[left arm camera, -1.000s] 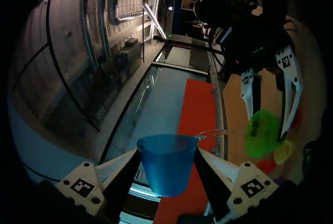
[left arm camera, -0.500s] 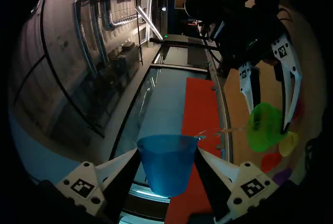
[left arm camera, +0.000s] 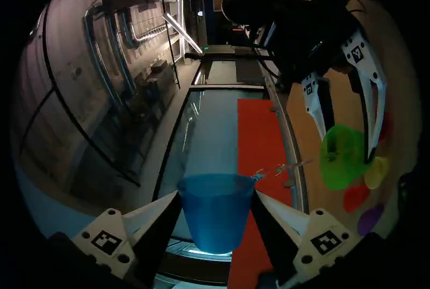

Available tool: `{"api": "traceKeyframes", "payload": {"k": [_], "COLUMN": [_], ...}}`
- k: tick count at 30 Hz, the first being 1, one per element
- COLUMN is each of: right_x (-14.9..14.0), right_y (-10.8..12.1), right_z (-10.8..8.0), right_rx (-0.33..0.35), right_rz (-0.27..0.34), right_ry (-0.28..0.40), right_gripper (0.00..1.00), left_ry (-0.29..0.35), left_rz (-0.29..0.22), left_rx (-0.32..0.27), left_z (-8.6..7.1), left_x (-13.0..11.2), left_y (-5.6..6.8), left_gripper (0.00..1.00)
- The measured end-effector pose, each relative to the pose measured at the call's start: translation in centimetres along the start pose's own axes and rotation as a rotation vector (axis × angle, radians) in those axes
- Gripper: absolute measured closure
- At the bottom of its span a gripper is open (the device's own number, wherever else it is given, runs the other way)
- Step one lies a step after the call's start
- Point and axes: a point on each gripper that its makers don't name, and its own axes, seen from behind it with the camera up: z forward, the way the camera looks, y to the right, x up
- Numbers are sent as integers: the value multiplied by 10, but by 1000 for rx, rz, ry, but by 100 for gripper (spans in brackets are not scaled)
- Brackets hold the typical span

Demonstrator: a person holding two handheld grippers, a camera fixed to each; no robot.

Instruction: Pour water

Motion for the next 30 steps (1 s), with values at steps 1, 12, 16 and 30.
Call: {"api": "traceKeyframes", "payload": {"k": [1,12,16,30], "right_x": [0,0,0,1], "right_y": [0,1,2,4], "right_z": [0,-1,-1,-2], "right_rx": [0,-4,-5,-10], "right_rz": [0,2,4,9], "right_ry": [0,4,6,12], "right_gripper": [12,12,12,12], "left_ry": [1,12,19,32], "left_rz": [4,81,112,231], "left_rx": [0,2,7,32], "left_z": [-1,-2,-2,-6], "left_x": [1,9,12,20], "left_y": [0,-1,-3,-4], "left_gripper": [14,14,14,14]}}
